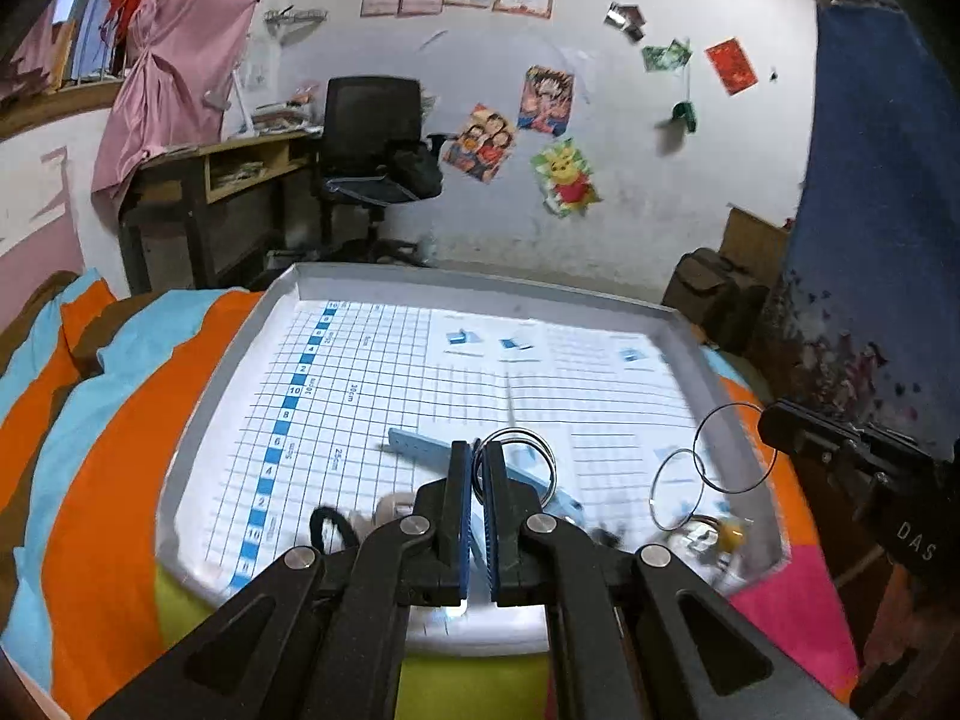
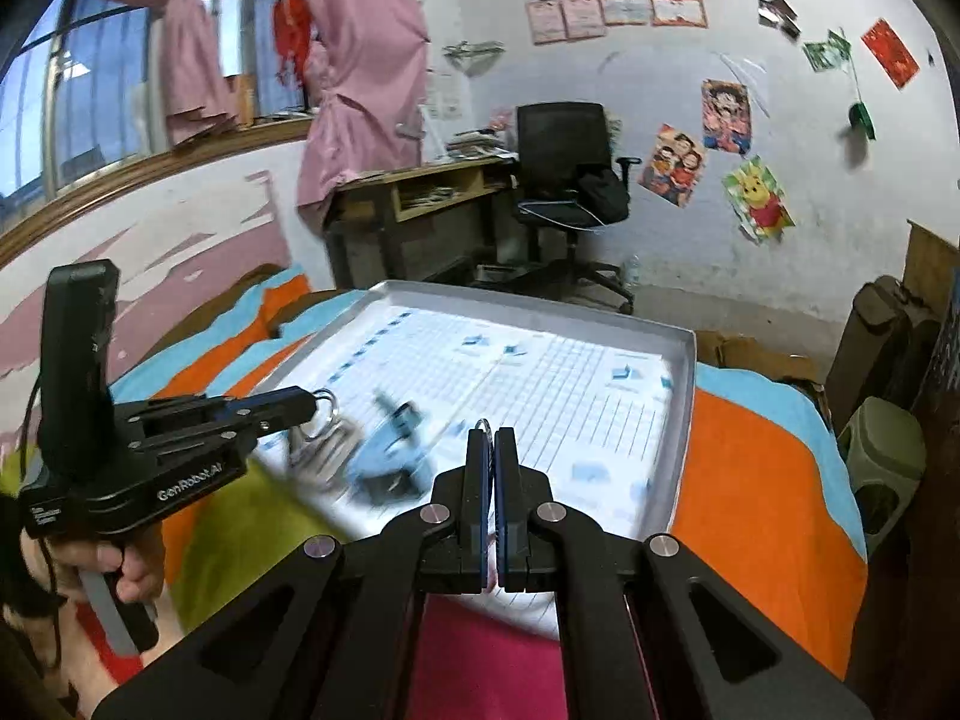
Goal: Organize jewelry
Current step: 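Carry both key rings into the tray and open both grippers, then withdraw both grippers from the tray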
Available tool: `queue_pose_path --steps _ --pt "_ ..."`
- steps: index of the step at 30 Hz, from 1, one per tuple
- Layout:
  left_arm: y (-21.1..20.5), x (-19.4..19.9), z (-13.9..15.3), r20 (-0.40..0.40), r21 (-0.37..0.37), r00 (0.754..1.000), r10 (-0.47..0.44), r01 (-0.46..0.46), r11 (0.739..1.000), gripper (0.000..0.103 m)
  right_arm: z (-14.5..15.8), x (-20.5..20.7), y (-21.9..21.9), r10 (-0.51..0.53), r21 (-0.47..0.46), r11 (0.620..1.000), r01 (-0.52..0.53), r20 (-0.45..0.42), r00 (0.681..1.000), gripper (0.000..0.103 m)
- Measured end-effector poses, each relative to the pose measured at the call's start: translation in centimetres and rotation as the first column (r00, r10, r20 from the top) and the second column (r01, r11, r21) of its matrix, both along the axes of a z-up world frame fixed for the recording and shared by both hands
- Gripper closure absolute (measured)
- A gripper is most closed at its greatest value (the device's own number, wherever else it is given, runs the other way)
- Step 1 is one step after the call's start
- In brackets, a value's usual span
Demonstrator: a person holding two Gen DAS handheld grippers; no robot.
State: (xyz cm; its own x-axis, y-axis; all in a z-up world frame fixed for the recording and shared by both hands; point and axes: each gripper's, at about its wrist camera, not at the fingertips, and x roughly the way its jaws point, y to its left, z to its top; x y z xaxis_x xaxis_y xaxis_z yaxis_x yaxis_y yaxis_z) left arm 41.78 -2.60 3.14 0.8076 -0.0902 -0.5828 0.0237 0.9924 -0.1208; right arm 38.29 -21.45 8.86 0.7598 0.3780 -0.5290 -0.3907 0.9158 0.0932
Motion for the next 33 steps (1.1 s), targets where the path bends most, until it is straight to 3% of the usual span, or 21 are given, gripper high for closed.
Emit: queue_pose_path --steps 6,15,17,19,21,26,28,32,33 --pt "0.2 2.0 -2.4 -0.046 0.016 0.999 0.014 -0.013 1.0 0.099 -3.7 4.5 0.4 -0.05 0.034 0.998 0.052 -0.075 0.996 0.101" --pt "0.4 1.7 -3.2 -0.039 0.038 0.998 0.051 -0.049 0.998 0.096 -7.1 5.9 1.5 -0.046 0.009 0.999 0.047 -0.113 0.992 0.101" --pt "0.3 1.4 -3.1 -0.034 0.038 0.998 0.052 -0.05 0.998 0.087 -7.4 5.9 1.6 -0.046 0.011 0.999 0.047 -0.118 0.992 0.1" --pt "0.3 0.8 -2.8 -0.018 0.026 0.998 0.065 -0.064 0.998 0.054 -7.6 5.8 1.5 -0.05 0.008 0.999 0.052 -0.126 0.991 0.1" --pt "0.5 0.1 -2.3 0.019 0.013 0.995 0.096 -0.096 0.995 0.042 -7.6 5.6 1.5 -0.052 0.007 0.999 0.054 -0.123 0.991 0.1" --pt "0.5 -1.0 -1.5 0.043 0.019 0.993 0.111 -0.112 0.994 0.038 -6.9 4.7 0.7 -0.076 0.014 0.997 0.077 -0.089 0.993 0.1" --pt "0.4 -1.8 -1.1 0.056 0.02 0.992 0.116 -0.118 0.993 0.026 -6.4 4.2 0.2 -0.085 0.029 0.996 0.087 -0.077 0.993 0.098" --pt "0.5 -3.1 -0.4 0.081 0.011 0.989 0.127 -0.128 0.992 0.02 -5.5 3.3 -0.6 -0.099 0.046 0.994 0.102 -0.056 0.993 0.067" --pt "0.5 -3.5 -0.1 0.084 0.013 0.988 0.127 -0.129 0.992 0.02 -5.0 2.8 -0.8 -0.103 0.055 0.993 0.105 -0.042 0.994 0.065"
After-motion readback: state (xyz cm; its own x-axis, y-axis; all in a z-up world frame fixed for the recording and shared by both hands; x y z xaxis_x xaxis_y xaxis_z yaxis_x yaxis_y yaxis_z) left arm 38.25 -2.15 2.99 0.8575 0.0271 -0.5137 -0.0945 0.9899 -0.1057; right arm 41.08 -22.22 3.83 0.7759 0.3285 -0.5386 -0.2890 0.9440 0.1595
